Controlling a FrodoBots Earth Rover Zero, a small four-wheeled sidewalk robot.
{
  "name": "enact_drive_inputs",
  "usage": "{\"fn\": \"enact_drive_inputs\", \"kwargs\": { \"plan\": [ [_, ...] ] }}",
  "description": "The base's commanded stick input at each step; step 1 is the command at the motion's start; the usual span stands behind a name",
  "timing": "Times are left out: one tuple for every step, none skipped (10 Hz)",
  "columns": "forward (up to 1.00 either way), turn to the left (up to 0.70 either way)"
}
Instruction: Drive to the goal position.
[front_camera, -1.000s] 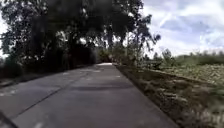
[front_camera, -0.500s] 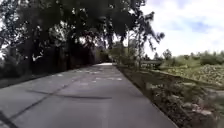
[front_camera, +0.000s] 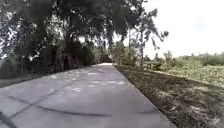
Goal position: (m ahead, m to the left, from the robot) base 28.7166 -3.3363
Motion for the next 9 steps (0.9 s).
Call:
{"fn": "enact_drive_inputs", "kwargs": {
  "plan": [
    [0.85, 0.0],
    [0.85, 0.0],
    [0.85, 0.0],
    [0.85, 0.0],
    [0.85, 0.0],
    [0.85, 0.0],
    [0.85, 0.0],
    [0.85, 0.0],
    [0.85, 0.0]
  ]
}}
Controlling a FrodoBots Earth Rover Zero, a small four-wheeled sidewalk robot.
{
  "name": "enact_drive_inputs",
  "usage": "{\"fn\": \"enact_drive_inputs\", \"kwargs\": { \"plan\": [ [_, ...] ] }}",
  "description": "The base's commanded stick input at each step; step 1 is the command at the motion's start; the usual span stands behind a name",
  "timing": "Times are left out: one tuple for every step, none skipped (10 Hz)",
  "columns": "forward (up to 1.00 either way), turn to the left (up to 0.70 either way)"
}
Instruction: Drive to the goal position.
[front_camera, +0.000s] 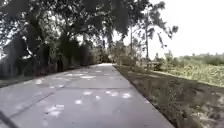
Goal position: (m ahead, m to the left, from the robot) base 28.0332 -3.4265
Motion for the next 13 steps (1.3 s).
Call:
{"fn": "enact_drive_inputs", "kwargs": {
  "plan": [
    [0.85, 0.0],
    [0.85, 0.0],
    [0.85, 0.0],
    [0.85, 0.0],
    [0.85, 0.0],
    [0.85, 0.0],
    [0.85, 0.0],
    [0.85, 0.01],
    [0.85, 0.01],
    [0.85, 0.02],
    [0.85, 0.0],
    [0.85, 0.0],
    [0.85, 0.0]
  ]
}}
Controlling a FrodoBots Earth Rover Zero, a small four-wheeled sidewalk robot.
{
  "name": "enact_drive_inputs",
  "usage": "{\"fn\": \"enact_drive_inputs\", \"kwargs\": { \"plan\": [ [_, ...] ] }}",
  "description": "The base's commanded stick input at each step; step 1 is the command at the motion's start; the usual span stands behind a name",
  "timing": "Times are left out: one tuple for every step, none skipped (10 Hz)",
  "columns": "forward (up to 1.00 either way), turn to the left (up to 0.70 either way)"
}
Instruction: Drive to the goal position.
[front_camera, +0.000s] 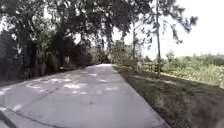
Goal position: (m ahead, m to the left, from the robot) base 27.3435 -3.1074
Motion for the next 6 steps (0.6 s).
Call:
{"fn": "enact_drive_inputs", "kwargs": {
  "plan": [
    [0.85, 0.0],
    [0.85, 0.0],
    [0.85, 0.0],
    [0.85, 0.0],
    [0.85, 0.0],
    [0.85, 0.0]
  ]
}}
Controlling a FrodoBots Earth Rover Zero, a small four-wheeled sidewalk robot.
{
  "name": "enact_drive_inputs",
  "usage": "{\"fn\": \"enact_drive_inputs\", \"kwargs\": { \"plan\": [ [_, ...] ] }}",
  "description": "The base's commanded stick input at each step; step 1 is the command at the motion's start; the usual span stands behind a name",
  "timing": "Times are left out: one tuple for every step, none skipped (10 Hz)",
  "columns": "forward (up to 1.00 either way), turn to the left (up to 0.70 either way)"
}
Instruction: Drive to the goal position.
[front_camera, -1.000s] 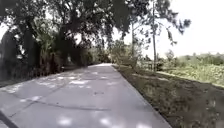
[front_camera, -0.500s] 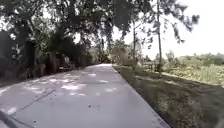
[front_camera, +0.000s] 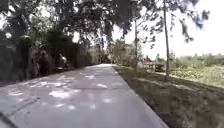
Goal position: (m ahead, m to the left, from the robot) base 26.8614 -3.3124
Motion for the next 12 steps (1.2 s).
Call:
{"fn": "enact_drive_inputs", "kwargs": {
  "plan": [
    [0.85, 0.0],
    [0.85, 0.0],
    [0.85, 0.03],
    [0.85, 0.16],
    [0.85, 0.32],
    [0.85, 0.06],
    [0.85, 0.0],
    [0.85, 0.0],
    [0.85, 0.0],
    [0.85, 0.0],
    [0.85, 0.0],
    [0.85, 0.0]
  ]
}}
